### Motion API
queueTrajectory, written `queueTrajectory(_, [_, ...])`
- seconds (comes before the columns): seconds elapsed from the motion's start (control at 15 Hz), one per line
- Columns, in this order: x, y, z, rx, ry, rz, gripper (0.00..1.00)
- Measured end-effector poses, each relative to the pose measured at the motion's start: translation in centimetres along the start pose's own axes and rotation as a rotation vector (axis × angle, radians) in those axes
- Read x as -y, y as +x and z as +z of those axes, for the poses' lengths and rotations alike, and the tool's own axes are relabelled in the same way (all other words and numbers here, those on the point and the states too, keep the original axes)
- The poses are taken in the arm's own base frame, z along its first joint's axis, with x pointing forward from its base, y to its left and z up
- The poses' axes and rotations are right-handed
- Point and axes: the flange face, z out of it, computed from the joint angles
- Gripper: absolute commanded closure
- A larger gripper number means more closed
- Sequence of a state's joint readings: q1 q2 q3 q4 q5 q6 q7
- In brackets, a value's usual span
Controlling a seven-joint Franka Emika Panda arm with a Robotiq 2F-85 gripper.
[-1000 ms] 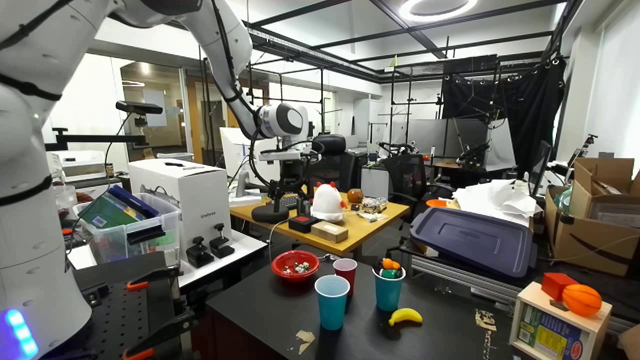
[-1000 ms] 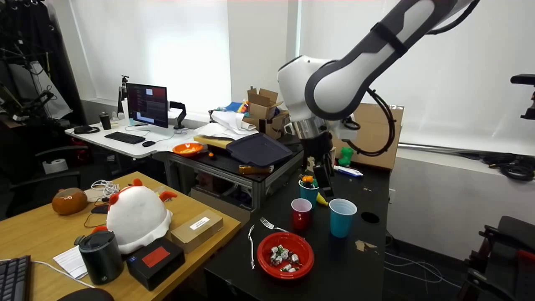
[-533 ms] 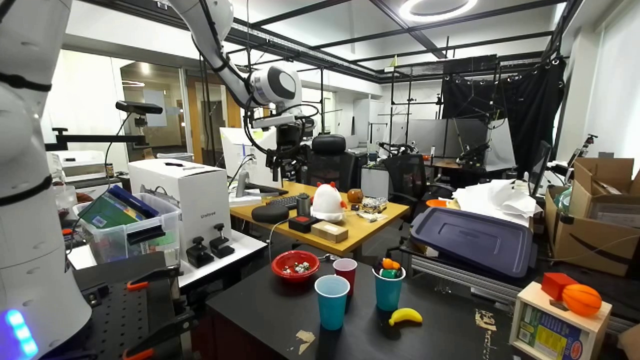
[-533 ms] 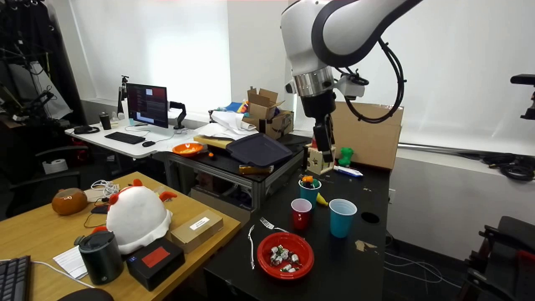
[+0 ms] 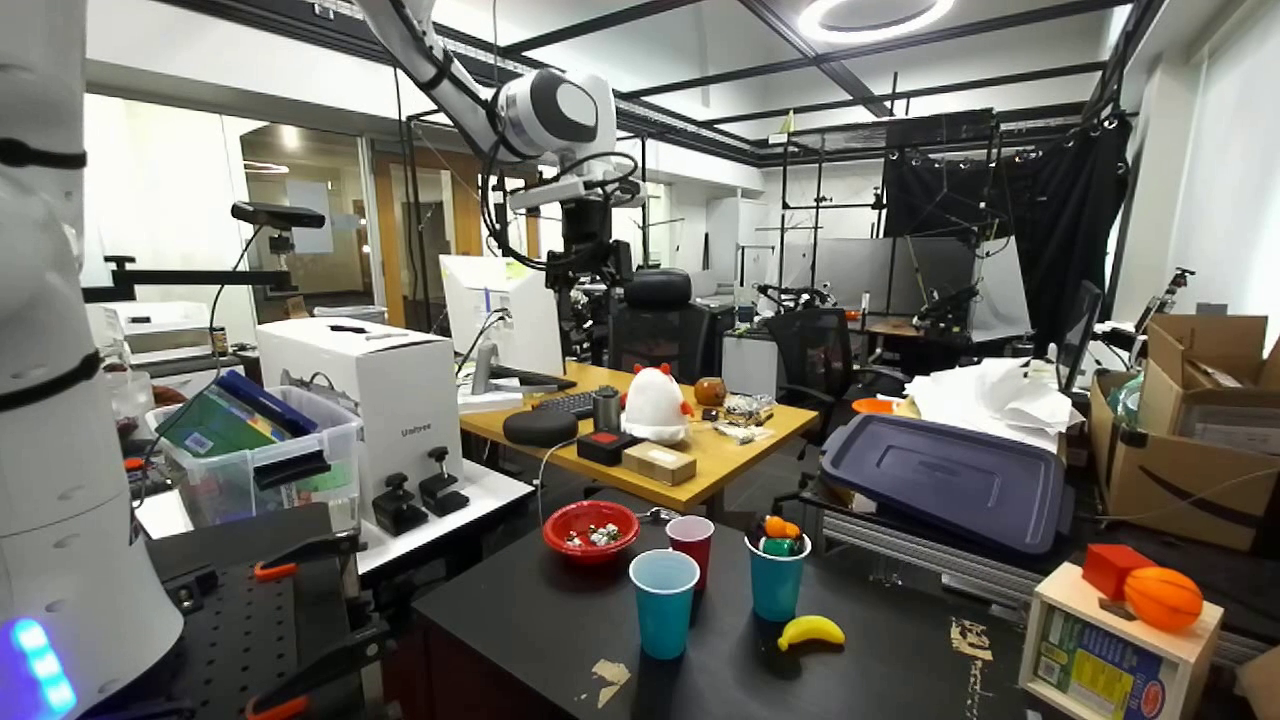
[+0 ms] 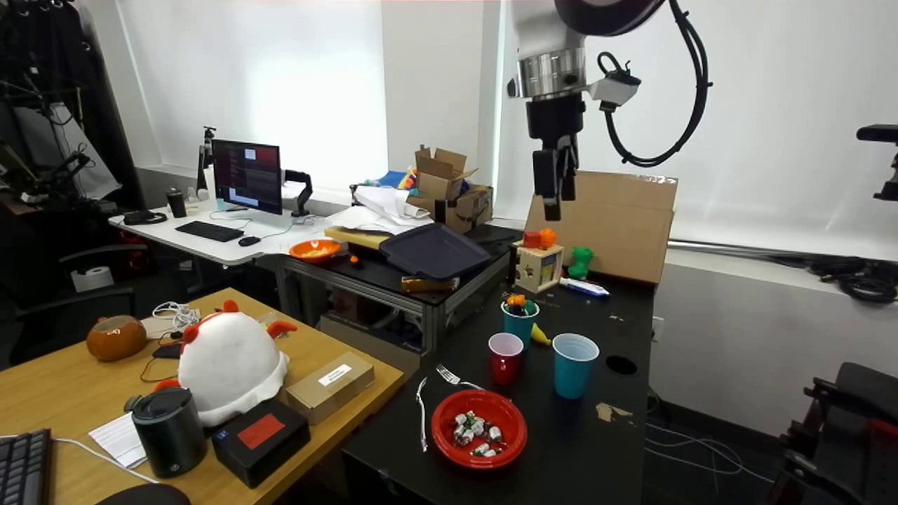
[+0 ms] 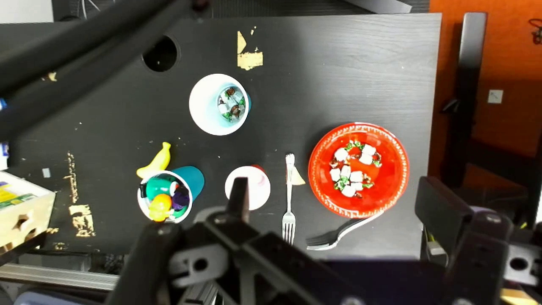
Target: Pick up some candy from the red bowl and place it inside the blue cup on the left
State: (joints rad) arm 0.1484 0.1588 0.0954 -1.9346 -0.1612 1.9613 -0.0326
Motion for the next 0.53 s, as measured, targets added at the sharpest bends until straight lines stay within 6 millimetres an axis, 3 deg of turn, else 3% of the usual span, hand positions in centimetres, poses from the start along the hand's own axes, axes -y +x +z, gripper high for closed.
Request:
queueTrajectory(0.27, [-1.8,-2.7,-3.8,-0.060,0.059,0.092,0.00])
queueTrajectory(0.53, [-2.3,-5.3,-6.4,-0.100,0.079,0.186,0.00])
